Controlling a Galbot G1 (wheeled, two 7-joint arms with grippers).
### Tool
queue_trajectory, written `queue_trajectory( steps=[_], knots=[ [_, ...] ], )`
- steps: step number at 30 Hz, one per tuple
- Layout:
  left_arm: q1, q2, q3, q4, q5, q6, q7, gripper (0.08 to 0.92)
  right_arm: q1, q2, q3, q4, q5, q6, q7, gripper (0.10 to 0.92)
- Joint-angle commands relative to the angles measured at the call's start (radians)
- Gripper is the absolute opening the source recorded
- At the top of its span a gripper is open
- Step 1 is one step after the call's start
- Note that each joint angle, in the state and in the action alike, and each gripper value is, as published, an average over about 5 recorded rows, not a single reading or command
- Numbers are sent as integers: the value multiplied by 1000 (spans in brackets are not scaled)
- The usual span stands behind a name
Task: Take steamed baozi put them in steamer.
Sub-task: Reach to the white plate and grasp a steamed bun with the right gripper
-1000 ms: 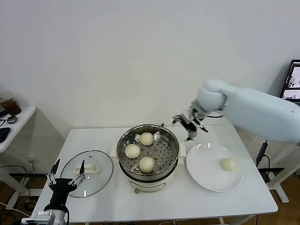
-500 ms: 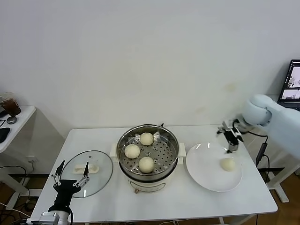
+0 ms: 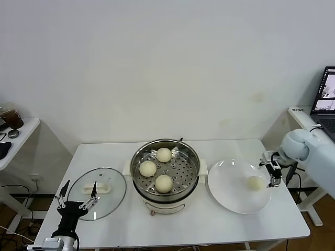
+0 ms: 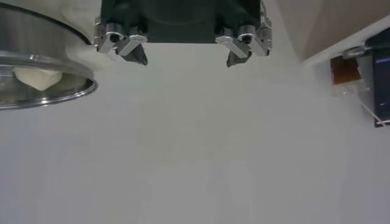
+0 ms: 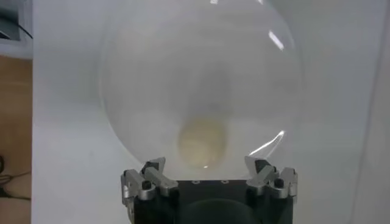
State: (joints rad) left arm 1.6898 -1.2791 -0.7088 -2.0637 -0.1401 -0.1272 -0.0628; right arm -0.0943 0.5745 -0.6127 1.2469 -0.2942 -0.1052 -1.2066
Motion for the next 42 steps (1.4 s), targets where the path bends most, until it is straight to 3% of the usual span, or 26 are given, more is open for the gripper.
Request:
queue_trajectory(
  steps=[1, 15, 24, 30, 37, 42],
  knots=[
    [3, 0, -6, 1, -1, -1, 0, 823, -116, 125, 107, -140, -101, 26, 26, 823],
    [0, -5, -8, 8, -2, -2, 0, 823, -120, 194, 113, -193, -160, 10, 48, 812],
    [1, -4, -8, 8, -2, -2, 0, 823, -113, 178, 106, -162, -170, -32, 34, 694],
    [0, -3, -8, 6, -3, -2, 0, 823, -65, 119, 53, -87, -84, -77, 14, 581],
    [-4, 0, -3, 0, -6, -2, 0, 823, 115, 29, -104, 26, 61, -122, 6, 505],
    [-12, 7, 5, -5, -9, -1, 1, 823, 379, -12, -288, 151, 248, -176, 6, 444]
  ],
)
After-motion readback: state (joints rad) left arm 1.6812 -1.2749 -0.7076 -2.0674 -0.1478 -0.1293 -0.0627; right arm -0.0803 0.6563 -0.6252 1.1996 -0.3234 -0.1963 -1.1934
